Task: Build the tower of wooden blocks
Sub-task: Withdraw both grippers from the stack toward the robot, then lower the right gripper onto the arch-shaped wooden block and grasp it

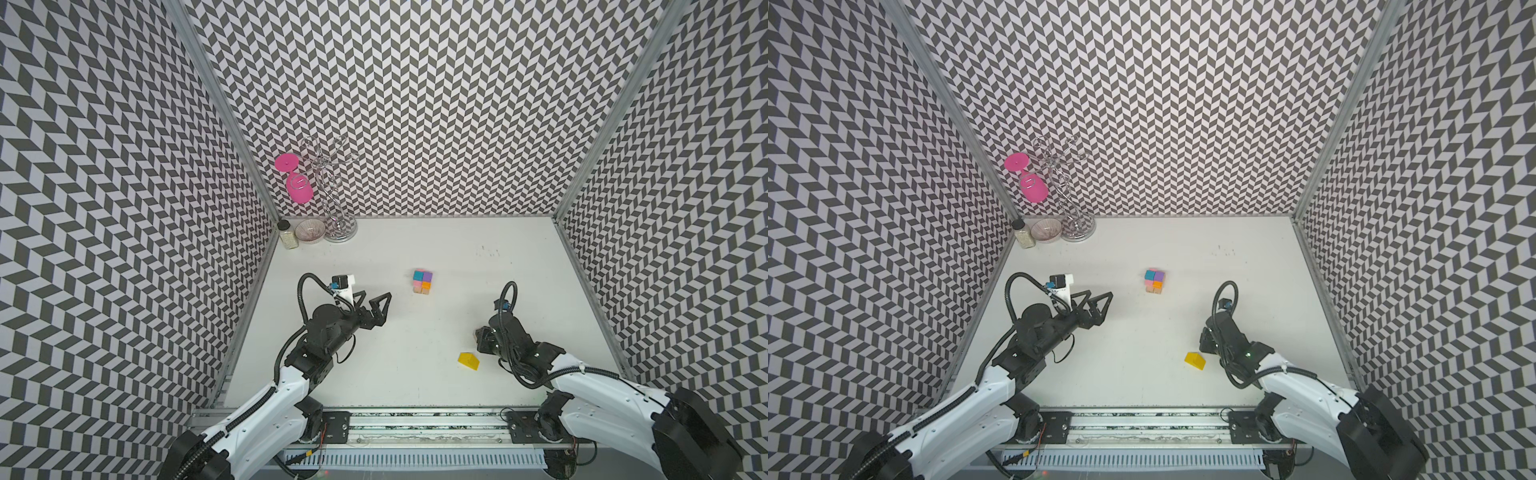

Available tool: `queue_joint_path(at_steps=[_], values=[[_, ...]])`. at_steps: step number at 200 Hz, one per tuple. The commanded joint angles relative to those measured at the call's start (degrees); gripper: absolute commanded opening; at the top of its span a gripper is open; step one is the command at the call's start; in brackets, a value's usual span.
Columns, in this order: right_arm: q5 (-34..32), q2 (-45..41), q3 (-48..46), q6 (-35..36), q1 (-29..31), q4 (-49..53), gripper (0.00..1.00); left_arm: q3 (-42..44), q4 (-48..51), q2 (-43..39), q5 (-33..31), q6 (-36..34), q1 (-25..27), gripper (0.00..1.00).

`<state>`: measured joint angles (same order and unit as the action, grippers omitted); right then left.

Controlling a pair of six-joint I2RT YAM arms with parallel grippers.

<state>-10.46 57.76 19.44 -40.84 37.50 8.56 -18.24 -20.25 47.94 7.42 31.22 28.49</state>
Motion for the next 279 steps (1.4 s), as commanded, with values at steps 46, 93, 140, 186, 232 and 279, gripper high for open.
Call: queue_joint_path(at_steps=[46,93,140,186,232,279], values=[[-1.65,-3.73,1.54,-5.29,0.08,-17.09,0.09,2.73,-14.64,5.25,15.01,4.47,1.17,1.0],[-9.03,-5.03,11.86,4.87,0.12,9.41,0.38,3.91,-16.56,6.5,8.03,6.97,11.48,1.0],[-1.56,-6.51,8.5,5.28,2.99,11.97,0.44,5.85,-15.67,5.61,-0.05,10.23,17.21,1.0],[-5.65,7.49,12.41,1.67,6.54,17.68,0.48,6.27,-7.52,-1.23,-7.25,8.88,17.04,1.0],[-4.71,9.05,10.92,0.68,6.78,16.78,0.46,6.46,-5.47,-5.0,-7.95,8.24,17.04,1.0],[-5.08,10.21,11.35,1.58,6.78,15.86,0.44,6.81,-6.4,-4.25,-7.44,8.53,17.04,1.0]])
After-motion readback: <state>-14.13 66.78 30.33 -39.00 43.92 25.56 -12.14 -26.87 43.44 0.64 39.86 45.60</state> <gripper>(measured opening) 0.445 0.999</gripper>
